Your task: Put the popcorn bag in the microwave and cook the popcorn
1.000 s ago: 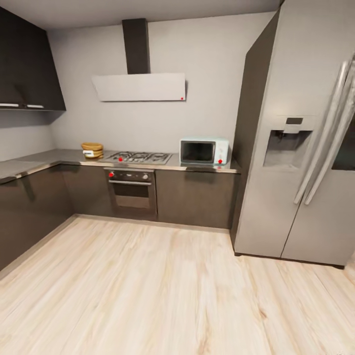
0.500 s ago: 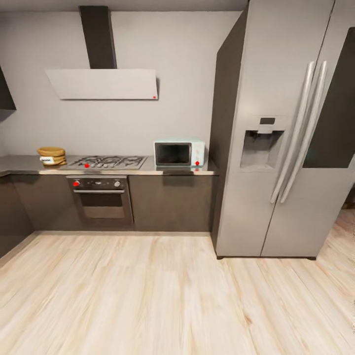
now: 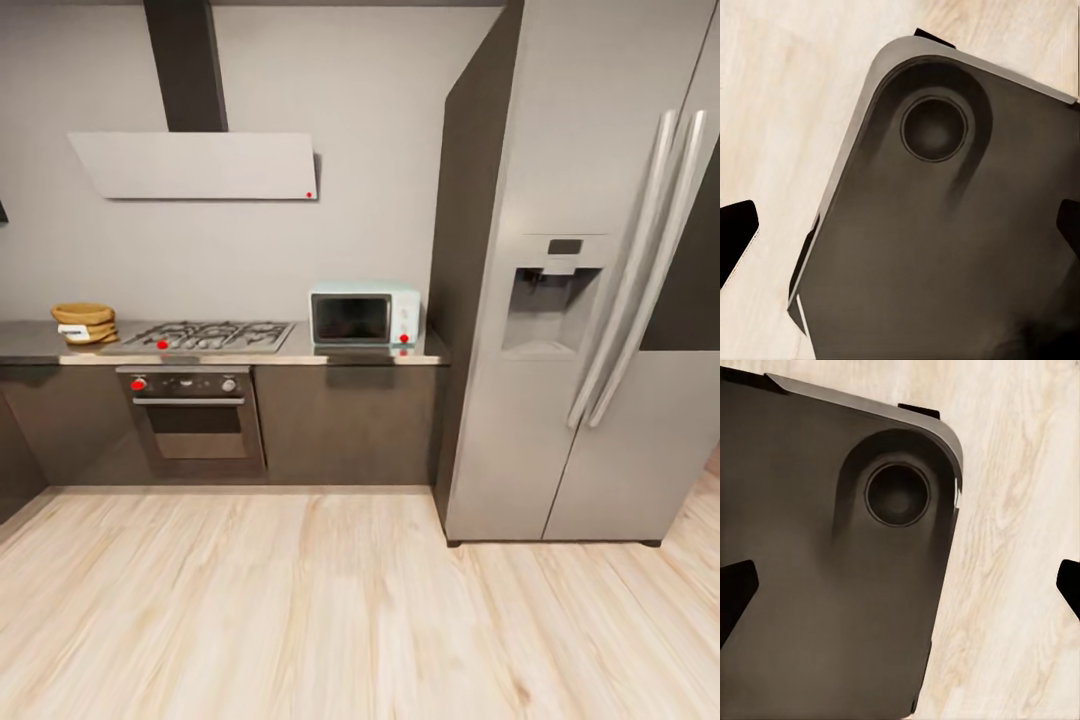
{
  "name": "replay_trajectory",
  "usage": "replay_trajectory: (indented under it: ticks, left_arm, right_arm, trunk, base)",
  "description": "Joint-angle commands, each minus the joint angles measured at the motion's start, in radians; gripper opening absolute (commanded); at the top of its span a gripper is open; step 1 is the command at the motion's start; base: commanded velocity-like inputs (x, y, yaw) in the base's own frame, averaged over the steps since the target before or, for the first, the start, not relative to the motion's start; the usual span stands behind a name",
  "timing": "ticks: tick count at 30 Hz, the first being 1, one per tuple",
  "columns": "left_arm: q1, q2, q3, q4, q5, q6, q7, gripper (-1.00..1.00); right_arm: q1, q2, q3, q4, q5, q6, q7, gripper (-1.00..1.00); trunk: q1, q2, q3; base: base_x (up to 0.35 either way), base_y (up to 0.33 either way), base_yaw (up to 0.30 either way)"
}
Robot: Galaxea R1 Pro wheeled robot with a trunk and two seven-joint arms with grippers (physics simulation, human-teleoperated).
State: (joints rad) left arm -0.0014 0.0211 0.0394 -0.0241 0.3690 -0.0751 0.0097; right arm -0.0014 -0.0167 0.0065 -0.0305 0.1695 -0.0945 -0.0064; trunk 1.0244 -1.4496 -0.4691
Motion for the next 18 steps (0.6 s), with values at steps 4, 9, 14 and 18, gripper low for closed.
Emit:
replay_trajectory:
  ticks: [4,9,14,18]
  left_arm:
    - [0.0,0.0,0.004,0.0,0.001,-0.002,0.001,1.0]
    - [0.0,0.0,0.004,0.0,0.001,-0.002,0.001,1.0]
    - [0.0,0.0,0.004,0.0,0.001,-0.002,0.001,1.0]
    - [0.0,0.0,0.004,0.0,0.001,-0.002,0.001,1.0]
  right_arm:
    - [0.0,0.0,0.0,0.0,0.007,-0.002,-0.001,1.0]
    - [0.0,0.0,0.0,0.0,0.005,-0.002,-0.001,1.0]
    - [0.0,0.0,0.0,0.0,0.005,-0.002,-0.001,1.0]
    - [0.0,0.0,0.0,0.0,0.005,-0.002,-0.001,1.0]
  trunk:
    - [0.001,0.0,-0.001]
    - [0.001,0.0,-0.001]
    - [0.001,0.0,-0.001]
    - [0.001,0.0,-0.001]
  base:
    - [0.325,0.11,0.0]
    - [0.325,0.019,0.0]
    - [0.326,0.001,0.0]
    - [0.326,0.0,0.0]
